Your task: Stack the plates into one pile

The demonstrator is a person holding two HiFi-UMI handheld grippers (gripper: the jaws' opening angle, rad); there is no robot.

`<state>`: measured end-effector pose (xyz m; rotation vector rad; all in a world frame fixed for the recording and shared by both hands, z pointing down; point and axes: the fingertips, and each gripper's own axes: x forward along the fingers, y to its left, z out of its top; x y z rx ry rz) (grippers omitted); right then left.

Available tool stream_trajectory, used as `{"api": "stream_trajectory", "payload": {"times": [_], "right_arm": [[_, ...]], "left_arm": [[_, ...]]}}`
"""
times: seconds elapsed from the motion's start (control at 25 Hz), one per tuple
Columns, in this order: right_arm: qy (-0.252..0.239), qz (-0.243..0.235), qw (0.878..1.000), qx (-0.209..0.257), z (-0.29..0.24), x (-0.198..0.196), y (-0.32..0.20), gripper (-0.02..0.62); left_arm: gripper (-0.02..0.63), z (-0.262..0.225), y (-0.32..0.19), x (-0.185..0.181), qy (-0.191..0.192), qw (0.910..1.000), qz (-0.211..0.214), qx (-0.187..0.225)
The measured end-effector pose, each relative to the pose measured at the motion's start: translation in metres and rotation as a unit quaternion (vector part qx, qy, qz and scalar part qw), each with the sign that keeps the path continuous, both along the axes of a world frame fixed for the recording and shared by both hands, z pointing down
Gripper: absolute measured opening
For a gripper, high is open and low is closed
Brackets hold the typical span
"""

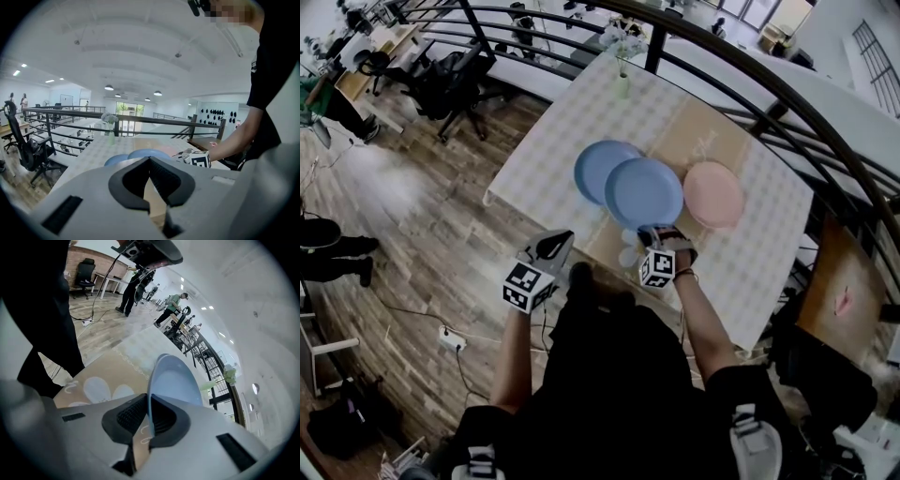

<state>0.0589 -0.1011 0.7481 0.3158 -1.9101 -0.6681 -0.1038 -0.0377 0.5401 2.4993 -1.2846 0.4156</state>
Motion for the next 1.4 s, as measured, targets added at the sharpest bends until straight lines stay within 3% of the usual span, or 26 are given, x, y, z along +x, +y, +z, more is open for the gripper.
{"api": "stream_trajectory", "payload": {"times": [0.56,1.4], "right_arm": [[0.004,0.025,1.0,-0.015,0.012,-0.065,-0.031,0.019],[0.014,0.049,0.998,-0.033,0.044,-0.117,-0.064,0.02]], "left_arm": [[0.001,0.0,-0.043,-0.063,0.001,0.9997,0.025,-0.001],[0.0,0.016,-0.087,-0.12,0.001,0.9991,0.042,-0.009]]}}
